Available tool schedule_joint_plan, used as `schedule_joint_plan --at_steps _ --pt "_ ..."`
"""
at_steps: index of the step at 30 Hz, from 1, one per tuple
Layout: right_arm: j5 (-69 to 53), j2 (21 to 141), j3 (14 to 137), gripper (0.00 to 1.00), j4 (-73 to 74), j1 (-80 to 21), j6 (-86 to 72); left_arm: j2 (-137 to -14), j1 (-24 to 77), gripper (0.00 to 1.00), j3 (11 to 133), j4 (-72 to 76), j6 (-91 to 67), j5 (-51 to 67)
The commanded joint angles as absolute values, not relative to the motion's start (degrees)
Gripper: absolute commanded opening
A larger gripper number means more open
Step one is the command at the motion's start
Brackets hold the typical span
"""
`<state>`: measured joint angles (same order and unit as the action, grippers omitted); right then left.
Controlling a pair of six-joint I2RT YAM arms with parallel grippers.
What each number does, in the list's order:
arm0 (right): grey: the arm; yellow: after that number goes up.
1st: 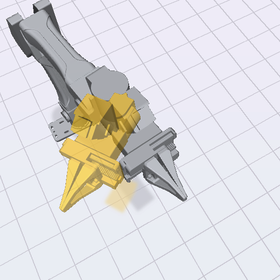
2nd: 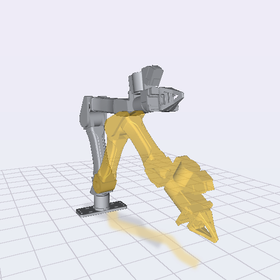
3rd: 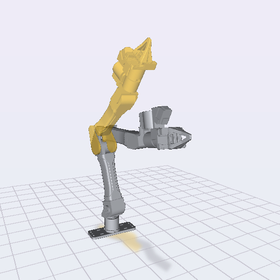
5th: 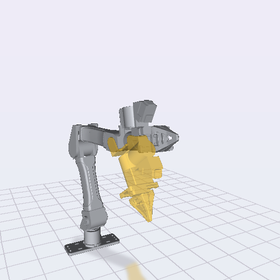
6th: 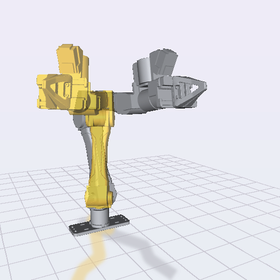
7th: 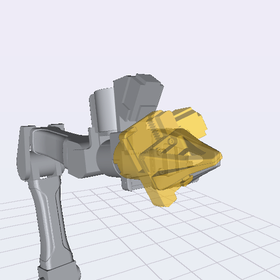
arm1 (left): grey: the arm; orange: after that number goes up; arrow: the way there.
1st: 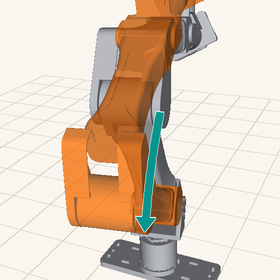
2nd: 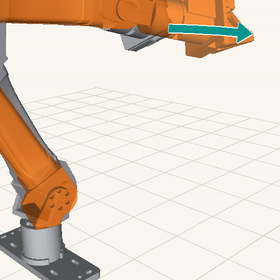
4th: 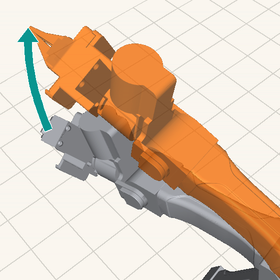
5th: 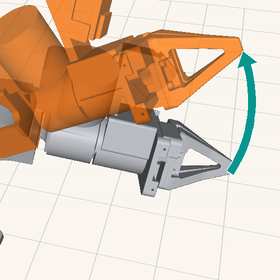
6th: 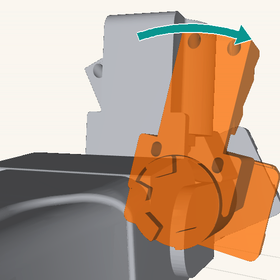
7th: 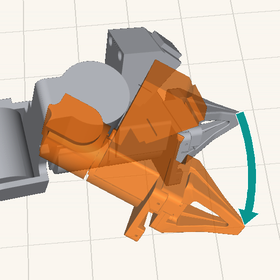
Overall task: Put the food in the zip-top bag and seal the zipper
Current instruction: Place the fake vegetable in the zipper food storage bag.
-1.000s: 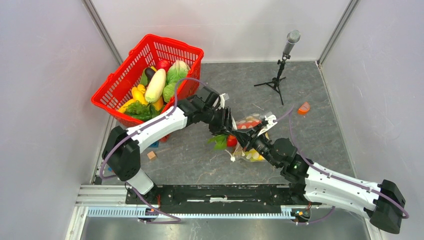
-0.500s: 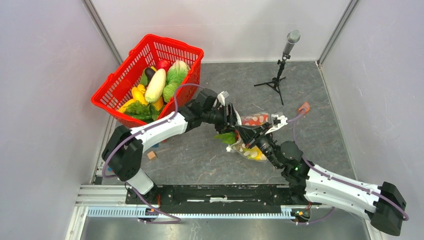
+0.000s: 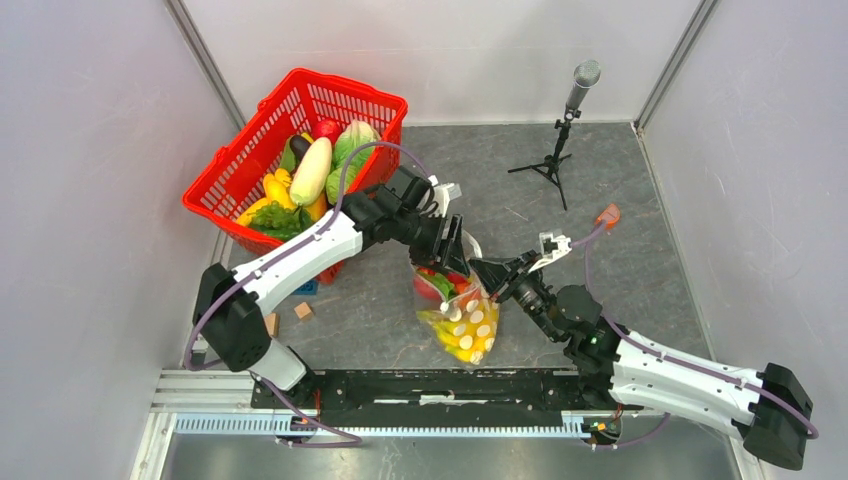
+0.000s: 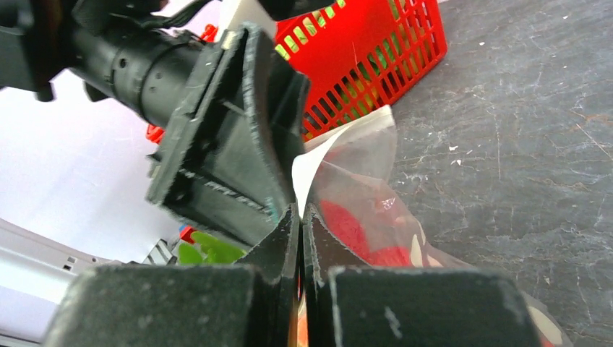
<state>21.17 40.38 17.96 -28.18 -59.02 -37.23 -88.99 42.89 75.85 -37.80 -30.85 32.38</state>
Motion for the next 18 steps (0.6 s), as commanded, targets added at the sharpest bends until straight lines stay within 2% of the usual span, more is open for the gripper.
schedule_joint_plan --at_steps 1,5,16,18 --pt "22.66 40.48 16.79 0.03 -27.81 -58.95 -38.06 -84.85 43.24 0.68 78.60 -47.86 -20.87 30.26" --pt "22.57 40.80 16.44 0.03 -27.95 -58.93 -38.25 -84.38 43.24 0.66 78.65 -53.56 -17.00 29.96" --pt "20.36 43.64 18.12 0.03 -27.33 -58.95 -36.85 -84.89 43.71 0.63 79.33 -57.07 -13.54 36.62" --pt "19.71 44.30 18.23 0.03 -27.40 -58.93 -36.87 -85.67 44.40 0.57 79.41 -56.76 -13.54 37.62"
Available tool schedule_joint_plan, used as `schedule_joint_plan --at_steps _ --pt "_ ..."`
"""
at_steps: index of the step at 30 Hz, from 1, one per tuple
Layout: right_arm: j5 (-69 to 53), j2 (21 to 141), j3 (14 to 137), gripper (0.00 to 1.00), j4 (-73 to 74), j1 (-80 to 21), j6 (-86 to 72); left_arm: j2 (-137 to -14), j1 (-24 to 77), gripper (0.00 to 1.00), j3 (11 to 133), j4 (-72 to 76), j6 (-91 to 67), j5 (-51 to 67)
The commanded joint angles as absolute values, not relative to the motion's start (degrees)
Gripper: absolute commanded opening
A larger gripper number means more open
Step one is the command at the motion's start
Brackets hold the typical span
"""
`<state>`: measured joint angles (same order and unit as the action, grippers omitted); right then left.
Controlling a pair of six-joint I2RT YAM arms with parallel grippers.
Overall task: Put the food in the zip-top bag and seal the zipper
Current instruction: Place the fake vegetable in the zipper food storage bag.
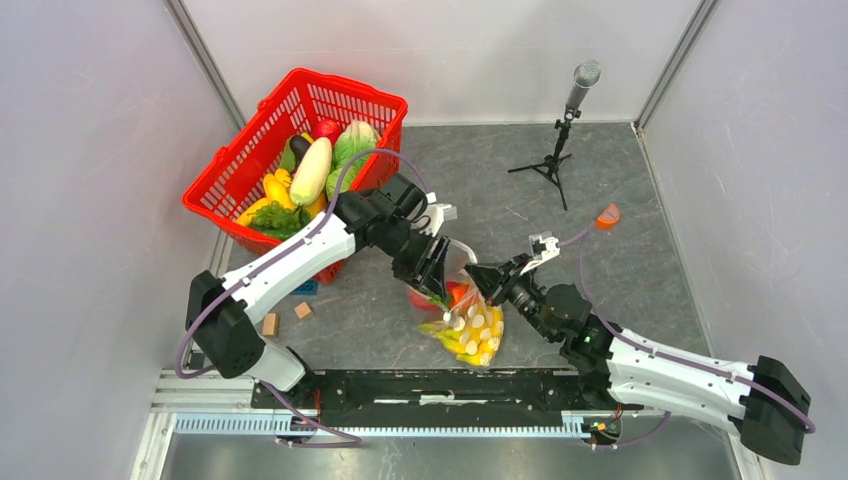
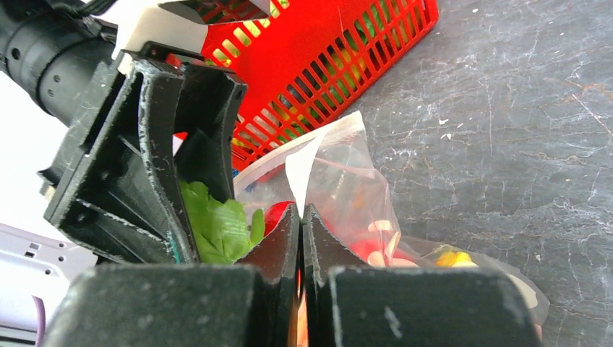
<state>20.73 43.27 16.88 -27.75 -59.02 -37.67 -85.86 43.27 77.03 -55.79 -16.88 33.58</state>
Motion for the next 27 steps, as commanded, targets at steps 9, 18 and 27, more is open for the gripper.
schedule_joint_plan --at_steps 9,18,27 --pt "16.39 43.67 18.20 0.03 -31.17 -58.97 -35.60 -87.57 46.57 0.16 77.62 -53.59 -14.97 39.16" --pt "11.44 40.18 19.88 0.03 -30.63 -58.98 -37.18 -84.74 47.04 0.02 70.22 -32.44 -30.74 29.44" --pt "14.00 37.55 18.64 0.03 -29.16 -58.95 -38.45 -84.13 52.81 0.02 59.42 -14.15 -38.01 25.12"
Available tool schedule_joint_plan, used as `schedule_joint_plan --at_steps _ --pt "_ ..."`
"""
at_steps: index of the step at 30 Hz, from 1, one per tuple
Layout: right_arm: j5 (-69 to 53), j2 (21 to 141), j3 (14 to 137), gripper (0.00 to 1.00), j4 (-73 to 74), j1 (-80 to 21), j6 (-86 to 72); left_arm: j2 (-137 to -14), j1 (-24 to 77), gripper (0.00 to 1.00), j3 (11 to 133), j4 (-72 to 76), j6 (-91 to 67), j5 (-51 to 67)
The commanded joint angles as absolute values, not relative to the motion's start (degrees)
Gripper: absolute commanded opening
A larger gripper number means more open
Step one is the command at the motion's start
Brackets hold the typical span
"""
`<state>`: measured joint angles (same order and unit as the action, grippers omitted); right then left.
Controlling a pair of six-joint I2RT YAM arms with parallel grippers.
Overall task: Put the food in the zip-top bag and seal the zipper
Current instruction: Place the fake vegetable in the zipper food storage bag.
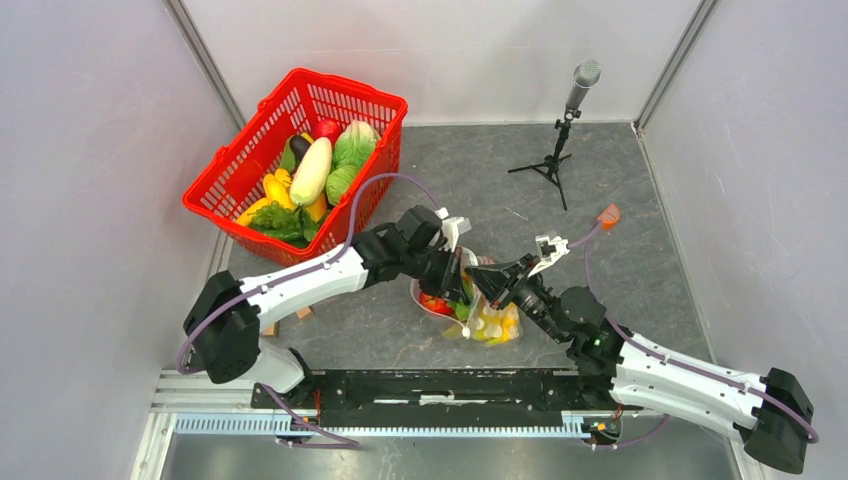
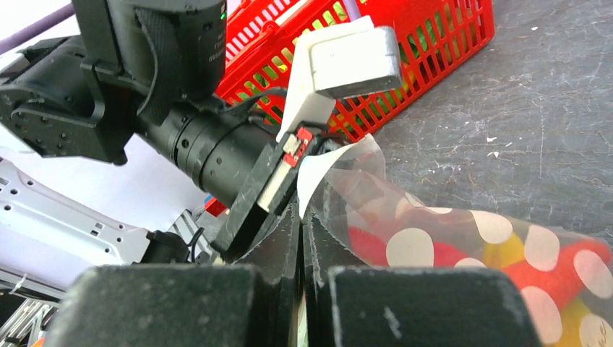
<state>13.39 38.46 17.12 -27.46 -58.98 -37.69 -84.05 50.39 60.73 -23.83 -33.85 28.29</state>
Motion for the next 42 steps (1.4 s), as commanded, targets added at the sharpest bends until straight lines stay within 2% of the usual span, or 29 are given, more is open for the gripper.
schedule_joint_plan --at_steps 1,9,17,21,22,27,31,38,42 --pt "13.92 37.71 18.79 0.03 -29.10 -58.97 -38.56 -84.50 53.35 0.02 59.29 -14.68 -37.55 24.82" --pt "15.74 38.20 18.34 0.03 -29.00 -58.97 -39.98 -83.61 56.69 0.02 56.06 -17.39 -33.04 18.25" --pt "23.32 35.95 19.50 0.04 -24.63 -59.02 -39.11 -81.28 60.08 0.04 54.30 -17.93 -30.52 14.60" --pt "25.19 35.78 21.41 0.05 -20.13 -58.97 -37.43 -76.97 59.87 0.27 56.43 -20.03 -30.29 9.67" --pt "25.14 35.61 21.24 0.05 -19.58 -58.99 -37.41 -75.90 59.68 0.36 57.74 -20.92 -29.79 9.34" --pt "25.30 33.97 19.11 0.05 -19.42 -59.01 -38.51 -73.57 59.16 0.53 62.81 -24.22 -27.37 10.50" --pt "25.38 33.06 19.04 0.05 -19.17 -58.99 -38.23 -73.47 58.84 0.54 64.01 -26.06 -27.13 10.99" --pt "23.93 34.16 19.60 0.05 -19.81 -58.97 -37.79 -77.44 58.79 0.46 62.01 -23.30 -27.06 21.66" --pt "23.15 35.14 19.69 0.05 -20.64 -58.97 -37.77 -79.85 58.88 0.40 60.03 -21.04 -27.70 23.95"
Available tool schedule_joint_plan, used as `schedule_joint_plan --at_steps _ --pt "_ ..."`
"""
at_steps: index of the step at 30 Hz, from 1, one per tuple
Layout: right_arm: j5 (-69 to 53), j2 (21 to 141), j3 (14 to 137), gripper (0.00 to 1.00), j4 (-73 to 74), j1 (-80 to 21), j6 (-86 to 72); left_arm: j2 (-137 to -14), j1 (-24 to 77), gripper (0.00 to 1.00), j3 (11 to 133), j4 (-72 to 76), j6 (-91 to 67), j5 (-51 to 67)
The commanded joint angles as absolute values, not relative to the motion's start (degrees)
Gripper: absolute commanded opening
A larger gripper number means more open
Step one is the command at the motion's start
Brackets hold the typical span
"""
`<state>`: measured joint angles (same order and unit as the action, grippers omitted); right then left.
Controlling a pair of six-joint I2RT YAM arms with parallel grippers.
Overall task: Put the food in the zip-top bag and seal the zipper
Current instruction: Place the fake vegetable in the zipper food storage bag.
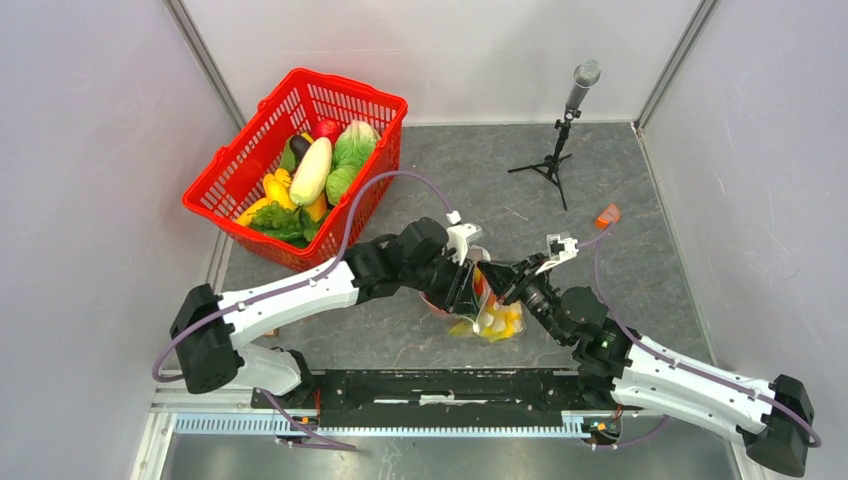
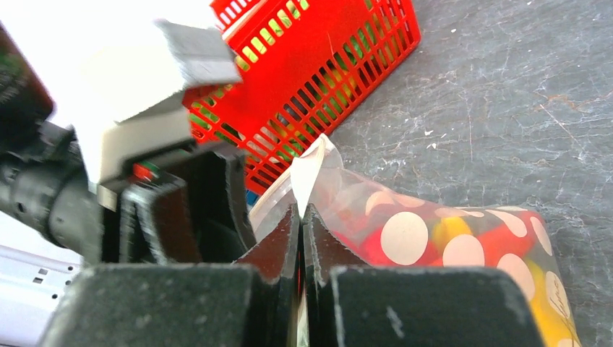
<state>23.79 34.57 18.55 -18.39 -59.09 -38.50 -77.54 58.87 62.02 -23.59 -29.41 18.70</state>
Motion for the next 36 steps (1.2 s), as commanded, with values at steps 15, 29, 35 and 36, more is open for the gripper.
schedule_joint_plan --at_steps 15,29,35,36 --pt "25.40 35.82 20.94 0.05 -20.45 -58.97 -36.94 -74.26 59.90 0.39 54.66 -21.05 -28.72 14.11" --pt "20.67 36.55 20.53 0.05 -23.48 -58.97 -34.98 -64.33 58.90 0.71 62.98 -31.68 -23.12 -3.58" --pt "18.48 37.61 20.33 0.05 -25.33 -58.96 -34.12 -60.27 57.51 0.81 63.02 -34.94 -21.98 -9.86" --pt "18.07 37.83 20.45 0.05 -25.31 -58.97 -33.87 -59.48 57.14 0.82 62.93 -35.01 -21.81 -10.66"
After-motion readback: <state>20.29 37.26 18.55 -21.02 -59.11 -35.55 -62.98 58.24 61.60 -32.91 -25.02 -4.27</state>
